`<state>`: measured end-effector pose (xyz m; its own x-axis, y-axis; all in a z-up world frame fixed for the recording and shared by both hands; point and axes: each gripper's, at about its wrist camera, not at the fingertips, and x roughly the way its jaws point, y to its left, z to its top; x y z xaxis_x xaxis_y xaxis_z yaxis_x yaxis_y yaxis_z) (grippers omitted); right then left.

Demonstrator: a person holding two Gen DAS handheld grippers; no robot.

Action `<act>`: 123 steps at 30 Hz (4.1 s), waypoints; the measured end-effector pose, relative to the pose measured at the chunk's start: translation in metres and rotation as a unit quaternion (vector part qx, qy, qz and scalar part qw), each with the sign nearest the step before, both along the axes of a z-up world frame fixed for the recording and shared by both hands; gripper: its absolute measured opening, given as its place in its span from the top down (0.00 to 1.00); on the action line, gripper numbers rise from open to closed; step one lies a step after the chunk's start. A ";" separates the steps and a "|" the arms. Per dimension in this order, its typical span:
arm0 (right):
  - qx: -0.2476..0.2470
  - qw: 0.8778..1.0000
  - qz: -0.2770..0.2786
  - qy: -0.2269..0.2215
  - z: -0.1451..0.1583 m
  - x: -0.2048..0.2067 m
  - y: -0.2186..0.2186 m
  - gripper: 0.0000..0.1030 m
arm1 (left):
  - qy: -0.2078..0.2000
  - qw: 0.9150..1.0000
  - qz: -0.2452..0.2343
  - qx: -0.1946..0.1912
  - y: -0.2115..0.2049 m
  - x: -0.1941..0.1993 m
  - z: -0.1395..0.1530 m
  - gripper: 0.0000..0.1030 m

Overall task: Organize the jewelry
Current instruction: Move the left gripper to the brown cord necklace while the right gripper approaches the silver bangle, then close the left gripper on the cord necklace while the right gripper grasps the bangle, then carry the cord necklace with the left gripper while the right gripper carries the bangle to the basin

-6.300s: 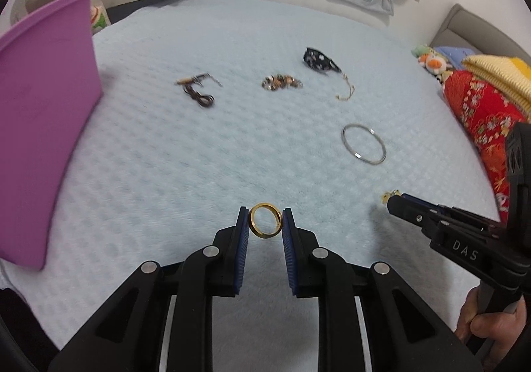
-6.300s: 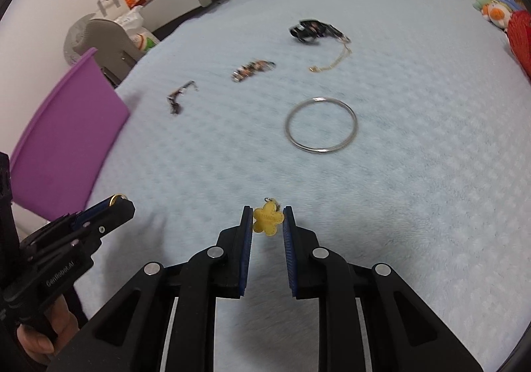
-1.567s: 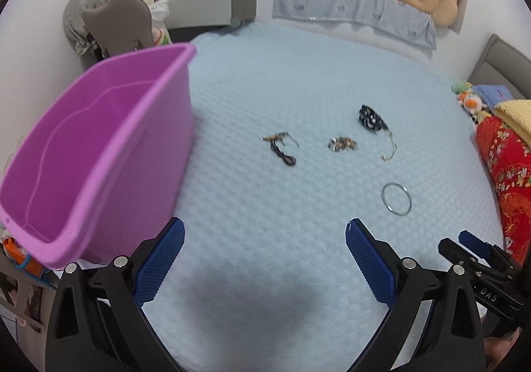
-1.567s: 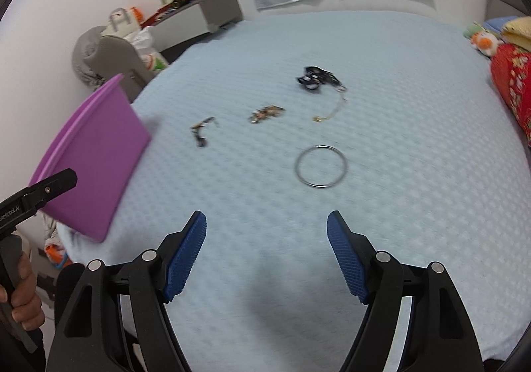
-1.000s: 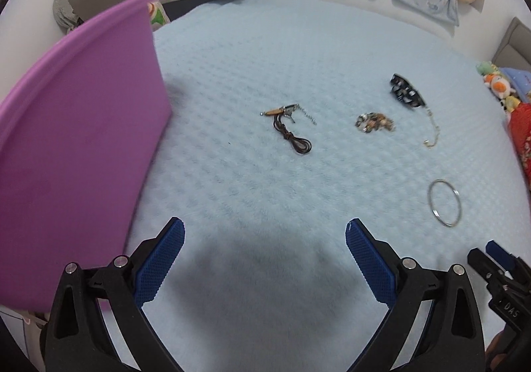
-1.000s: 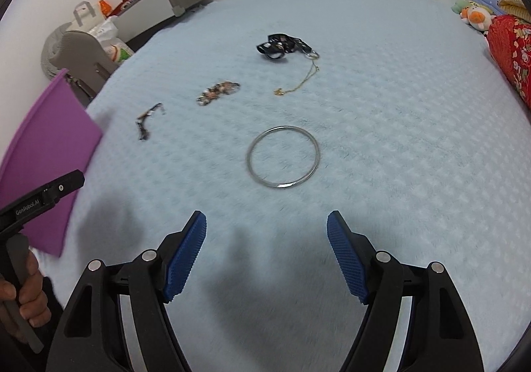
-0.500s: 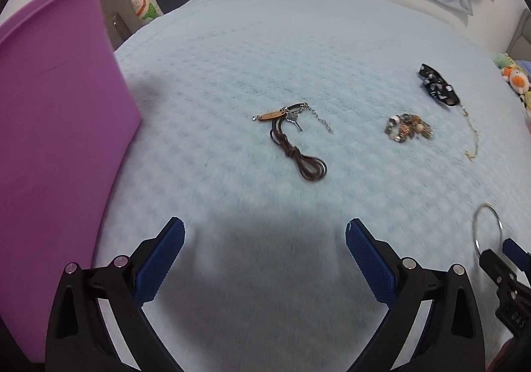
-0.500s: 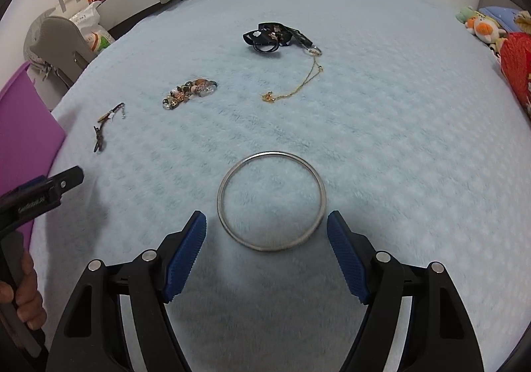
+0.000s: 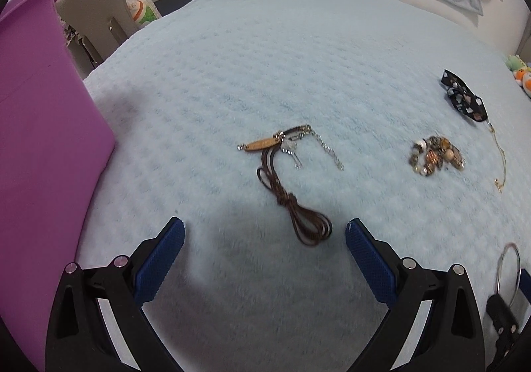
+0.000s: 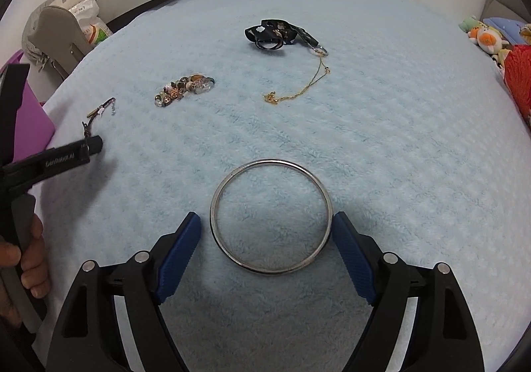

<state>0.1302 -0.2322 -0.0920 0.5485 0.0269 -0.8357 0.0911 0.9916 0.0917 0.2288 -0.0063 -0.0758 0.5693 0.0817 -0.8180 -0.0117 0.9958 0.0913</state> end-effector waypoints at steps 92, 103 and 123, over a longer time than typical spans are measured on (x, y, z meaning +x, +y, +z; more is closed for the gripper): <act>0.095 0.983 0.111 -0.116 0.163 -0.078 0.090 0.31 | -0.104 0.981 -0.094 -0.137 0.054 -0.170 0.195 0.91; 0.127 0.959 0.194 -0.165 0.237 -0.044 0.171 0.30 | -0.142 0.981 -0.023 -0.131 0.130 -0.157 0.269 0.91; 0.121 0.926 0.341 -0.103 0.248 0.055 0.351 0.30 | -0.073 0.982 0.132 -0.109 0.295 -0.100 0.221 0.90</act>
<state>0.1849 0.1191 0.1563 0.4825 0.5990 -0.6390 -0.5936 0.7601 0.2643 0.1287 0.2886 0.1454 0.6647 0.0738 -0.7434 -0.2695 0.9518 -0.1465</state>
